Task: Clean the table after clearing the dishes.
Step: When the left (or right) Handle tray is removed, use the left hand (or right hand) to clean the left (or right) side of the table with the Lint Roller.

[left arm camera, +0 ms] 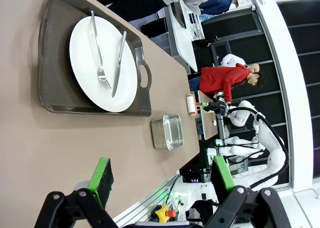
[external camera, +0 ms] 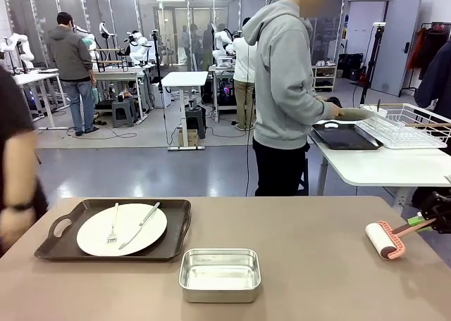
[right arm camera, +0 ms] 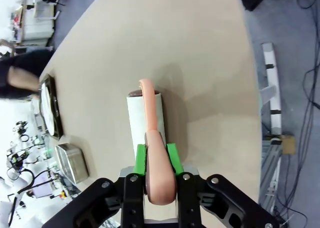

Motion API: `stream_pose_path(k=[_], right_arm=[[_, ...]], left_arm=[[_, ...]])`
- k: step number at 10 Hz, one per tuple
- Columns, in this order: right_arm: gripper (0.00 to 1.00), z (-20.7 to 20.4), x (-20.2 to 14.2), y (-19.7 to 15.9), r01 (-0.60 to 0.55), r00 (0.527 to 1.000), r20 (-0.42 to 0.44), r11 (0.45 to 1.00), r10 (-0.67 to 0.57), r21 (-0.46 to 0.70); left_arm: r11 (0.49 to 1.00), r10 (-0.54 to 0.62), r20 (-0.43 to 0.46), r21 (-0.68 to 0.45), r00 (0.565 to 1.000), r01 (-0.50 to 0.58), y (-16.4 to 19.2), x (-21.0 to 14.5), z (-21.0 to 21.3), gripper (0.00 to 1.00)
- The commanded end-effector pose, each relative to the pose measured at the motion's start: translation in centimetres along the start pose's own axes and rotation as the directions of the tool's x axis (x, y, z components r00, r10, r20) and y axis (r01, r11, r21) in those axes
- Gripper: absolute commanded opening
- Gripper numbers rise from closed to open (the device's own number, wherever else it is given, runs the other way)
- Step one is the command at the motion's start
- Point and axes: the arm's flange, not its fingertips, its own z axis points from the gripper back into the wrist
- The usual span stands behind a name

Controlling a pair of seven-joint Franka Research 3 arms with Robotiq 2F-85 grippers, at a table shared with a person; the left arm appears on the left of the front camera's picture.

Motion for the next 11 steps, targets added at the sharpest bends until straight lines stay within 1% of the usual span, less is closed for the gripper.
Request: stream_pose_path(k=[1,4,6,7,8,10,11], right_arm=[[0.21,-0.9,-1.8,0.1,-0.005,0.999,0.042,0.985,0.012,-0.170],[0.21,1.3,-3.2,5.0,-0.089,0.994,0.041,0.971,0.101,-0.220],[0.21,3.5,-4.1,8.3,-0.140,0.986,0.058,0.961,0.159,-0.239],[0.21,4.5,-4.6,9.6,-0.154,0.982,0.068,0.950,0.178,-0.272],[0.21,5.3,-4.7,10.9,-0.169,0.979,0.066,0.949,0.193,-0.267],[0.21,5.7,-4.2,12.6,-0.178,0.980,0.033,0.936,0.197,-0.305],[0.21,5.9,-4.0,10.9,-0.196,0.974,0.063,0.945,0.220,-0.261]], left_arm=[[1.000,-0.006,-0.002,-0.008,1.000,0.006,-0.3,0.0,0.3,1.00],[1.000,-0.006,-0.002,-0.008,1.000,0.006,-0.3,0.0,0.3,1.00],[1.000,-0.006,-0.002,-0.008,1.000,0.006,-0.3,0.0,0.3,1.00],[1.000,-0.006,-0.002,-0.008,1.000,0.006,-0.3,0.0,0.3,1.00],[1.000,-0.006,-0.002,-0.008,1.000,0.006,-0.3,0.0,0.3,1.00],[1.000,-0.006,-0.002,-0.008,1.000,0.006,-0.3,0.0,0.3,1.00],[1.000,-0.006,-0.002,-0.008,1.000,0.006,-0.3,0.0,0.3,1.00]])
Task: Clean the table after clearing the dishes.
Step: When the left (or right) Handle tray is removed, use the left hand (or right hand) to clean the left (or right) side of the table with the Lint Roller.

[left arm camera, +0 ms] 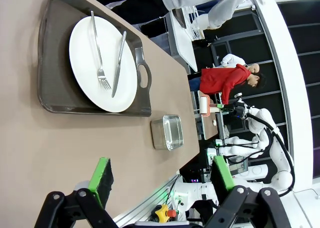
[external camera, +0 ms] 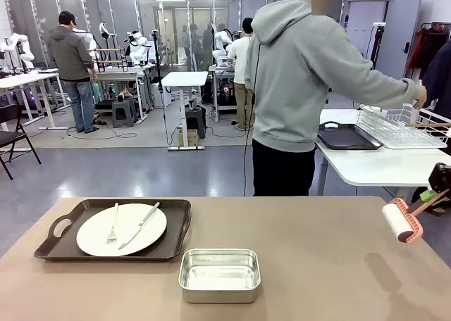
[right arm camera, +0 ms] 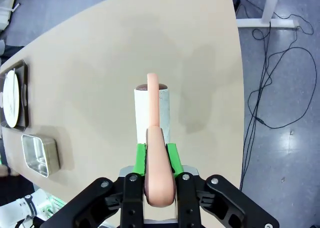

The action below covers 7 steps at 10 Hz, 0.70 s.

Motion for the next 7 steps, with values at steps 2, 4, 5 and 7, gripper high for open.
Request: stream_pose_path(k=[2,4,5,7], right_arm=[[0.21,-0.45,-0.08,-0.85,0.008,1.000,0.006,1.000,-0.008,0.017],[0.21,-0.45,-0.08,-0.85,0.008,1.000,0.006,1.000,-0.008,0.017],[0.21,-0.45,-0.08,-0.85,0.008,1.000,0.006,1.000,-0.008,0.017],[0.21,-0.45,-0.08,-0.85,0.008,1.000,0.006,1.000,-0.008,0.017]], left_arm=[[1.000,-0.006,-0.002,-0.008,1.000,0.006,-0.27,0.00,0.32,1.00],[1.000,-0.006,-0.002,-0.008,1.000,0.006,-0.27,0.00,0.32,1.00],[1.000,-0.006,-0.002,-0.008,1.000,0.006,-0.27,0.00,0.32,1.00],[1.000,-0.006,-0.002,-0.008,1.000,0.006,-0.27,0.00,0.32,1.00]])
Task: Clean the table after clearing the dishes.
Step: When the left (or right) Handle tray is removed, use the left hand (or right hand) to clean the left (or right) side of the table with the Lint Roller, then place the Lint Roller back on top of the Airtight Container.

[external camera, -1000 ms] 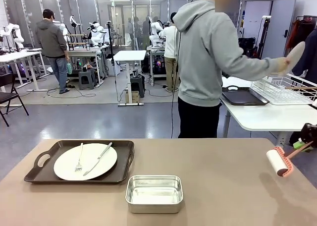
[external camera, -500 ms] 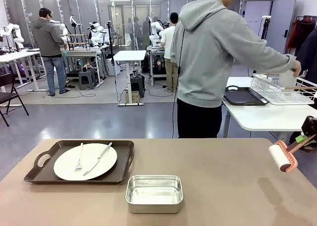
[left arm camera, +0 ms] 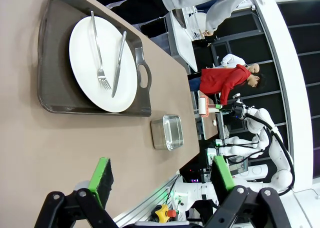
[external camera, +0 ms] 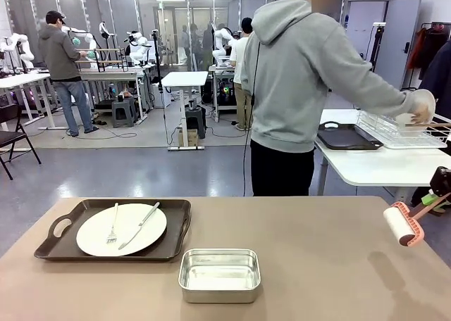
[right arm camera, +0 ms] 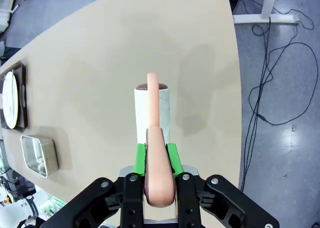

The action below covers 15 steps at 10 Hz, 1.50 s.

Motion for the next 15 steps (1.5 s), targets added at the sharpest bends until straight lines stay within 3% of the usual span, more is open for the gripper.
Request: stream_pose_path(k=[1,15], right_arm=[[0.21,0.03,0.07,0.12,-0.011,1.000,0.015,1.000,0.011,0.014],[0.21,0.00,0.00,0.01,0.000,1.000,0.000,1.000,0.000,0.000]], left_arm=[[1.000,-0.006,-0.002,-0.008,1.000,0.006,-0.27,0.00,0.32,1.00],[1.000,-0.006,-0.002,-0.008,1.000,0.006,-0.27,0.00,0.32,1.00]])
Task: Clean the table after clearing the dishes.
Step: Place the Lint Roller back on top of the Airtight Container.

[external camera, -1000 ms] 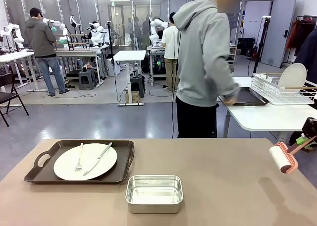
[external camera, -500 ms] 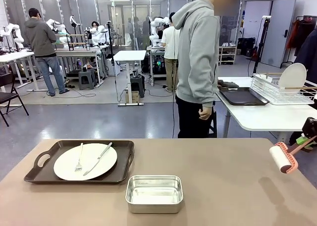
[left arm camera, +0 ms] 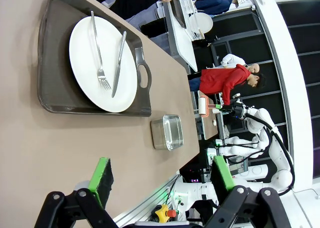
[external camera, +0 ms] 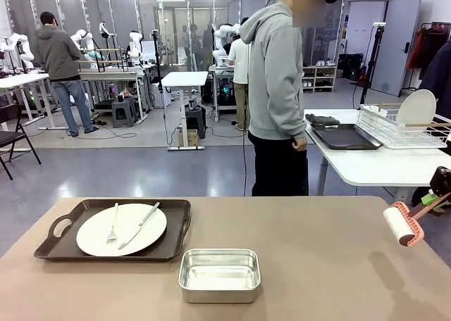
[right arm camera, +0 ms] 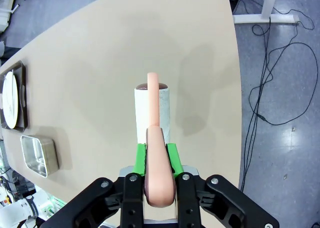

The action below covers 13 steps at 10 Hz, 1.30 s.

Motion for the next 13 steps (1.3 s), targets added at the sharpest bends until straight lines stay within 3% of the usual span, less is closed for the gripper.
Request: stream_pose_path(k=[1,3,4,5,6,8,10,11,12,13], right_arm=[[0.21,0.2,0.5,4.4,-0.164,0.986,0.015,0.986,0.164,0.008],[0.21,1.3,1.3,13.6,-0.450,0.893,-0.007,0.893,0.451,0.022],[0.21,1.6,1.3,18.6,-0.611,0.789,-0.027,0.789,0.614,0.067],[0.21,0.7,0.9,24.3,-0.741,0.662,-0.099,0.669,0.743,0.064],[0.21,-1.5,-0.2,30.4,-0.845,0.510,-0.168,0.528,0.843,0.081],[0.21,-5.8,-3.4,39.2,-0.936,0.236,-0.243,0.287,0.941,0.202],[0.21,-9.8,-7.3,45.9,-0.950,0.013,-0.266,0.095,0.964,0.298],[0.21,-11.4,-9.5,47.7,-0.945,-0.070,-0.280,0.026,0.957,0.325],[0.21,-12.7,-11.2,48.6,-0.949,-0.121,-0.274,-0.030,0.954,0.314],[0.21,-13.2,-12.0,49.3,-0.946,-0.128,-0.252,-0.041,0.959,0.322]], left_arm=[[1.000,-0.006,-0.002,-0.008,1.000,0.006,-0.3,0.0,0.3,1.00],[1.000,-0.006,-0.002,-0.008,1.000,0.006,-0.3,0.0,0.3,1.00],[1.000,-0.006,-0.002,-0.008,1.000,0.006,-0.3,0.0,0.3,1.00],[1.000,-0.006,-0.002,-0.008,1.000,0.006,-0.3,0.0,0.3,1.00],[1.000,-0.006,-0.002,-0.008,1.000,0.006,-0.3,0.0,0.3,1.00],[1.000,-0.006,-0.002,-0.008,1.000,0.006,-0.3,0.0,0.3,1.00],[1.000,-0.006,-0.002,-0.008,1.000,0.006,-0.3,0.0,0.3,1.00],[1.000,-0.006,-0.002,-0.008,1.000,0.006,-0.3,0.0,0.3,1.00],[1.000,-0.006,-0.002,-0.008,1.000,0.006,-0.3,0.0,0.3,1.00],[1.000,-0.006,-0.002,-0.008,1.000,0.006,-0.3,0.0,0.3,1.00]])
